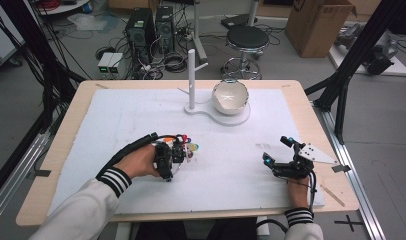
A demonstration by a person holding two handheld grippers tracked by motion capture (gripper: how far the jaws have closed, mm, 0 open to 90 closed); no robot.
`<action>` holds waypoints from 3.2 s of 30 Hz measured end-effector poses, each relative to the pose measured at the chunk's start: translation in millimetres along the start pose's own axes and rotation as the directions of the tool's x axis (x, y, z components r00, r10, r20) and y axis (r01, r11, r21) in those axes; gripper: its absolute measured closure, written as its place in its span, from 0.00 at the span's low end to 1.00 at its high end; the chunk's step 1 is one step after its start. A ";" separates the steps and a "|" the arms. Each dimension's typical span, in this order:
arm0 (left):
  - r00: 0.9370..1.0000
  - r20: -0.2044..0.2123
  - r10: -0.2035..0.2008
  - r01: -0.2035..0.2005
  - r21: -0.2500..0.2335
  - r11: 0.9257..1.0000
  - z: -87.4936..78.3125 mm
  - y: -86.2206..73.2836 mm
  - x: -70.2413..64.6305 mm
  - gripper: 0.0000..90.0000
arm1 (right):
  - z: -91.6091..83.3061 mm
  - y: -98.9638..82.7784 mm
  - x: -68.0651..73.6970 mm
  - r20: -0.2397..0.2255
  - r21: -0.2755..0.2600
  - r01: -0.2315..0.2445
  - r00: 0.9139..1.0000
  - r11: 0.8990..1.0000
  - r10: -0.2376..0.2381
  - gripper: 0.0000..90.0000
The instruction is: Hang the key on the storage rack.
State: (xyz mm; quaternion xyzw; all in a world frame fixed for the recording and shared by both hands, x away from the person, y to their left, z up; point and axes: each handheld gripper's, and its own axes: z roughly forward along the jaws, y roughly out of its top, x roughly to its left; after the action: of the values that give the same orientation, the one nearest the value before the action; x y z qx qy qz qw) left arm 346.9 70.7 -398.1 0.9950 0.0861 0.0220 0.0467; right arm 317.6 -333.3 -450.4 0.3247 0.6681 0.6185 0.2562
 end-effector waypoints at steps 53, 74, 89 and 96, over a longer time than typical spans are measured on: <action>0.999 -0.014 0.043 -0.042 0.040 0.998 1.4 2.4 -6.9 0.95 | -0.2 0.0 -0.3 0.000 -0.002 -0.004 1.000 1.000 0.004 0.01; 0.990 -0.141 -0.026 0.004 -0.156 0.988 -42.3 -22.4 8.2 0.97 | 0.0 0.0 -0.1 0.000 -0.004 -0.003 1.000 1.000 0.003 0.01; 0.969 -0.121 -0.217 0.113 -0.563 0.819 -91.3 -58.7 44.5 0.97 | 0.0 -0.1 0.2 0.002 -0.003 -0.002 1.000 1.000 0.002 0.01; 0.971 -0.101 -0.216 0.095 -0.667 0.739 -99.2 -62.9 55.8 0.97 | 0.2 0.0 0.3 0.005 -0.003 0.003 1.000 1.000 -0.003 0.01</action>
State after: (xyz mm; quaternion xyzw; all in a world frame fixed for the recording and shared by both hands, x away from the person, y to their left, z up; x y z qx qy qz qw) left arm 386.0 150.9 -303.6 0.8983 0.1595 0.1326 0.3874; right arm 317.6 -332.9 -450.4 0.3249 0.6670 0.6183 0.2594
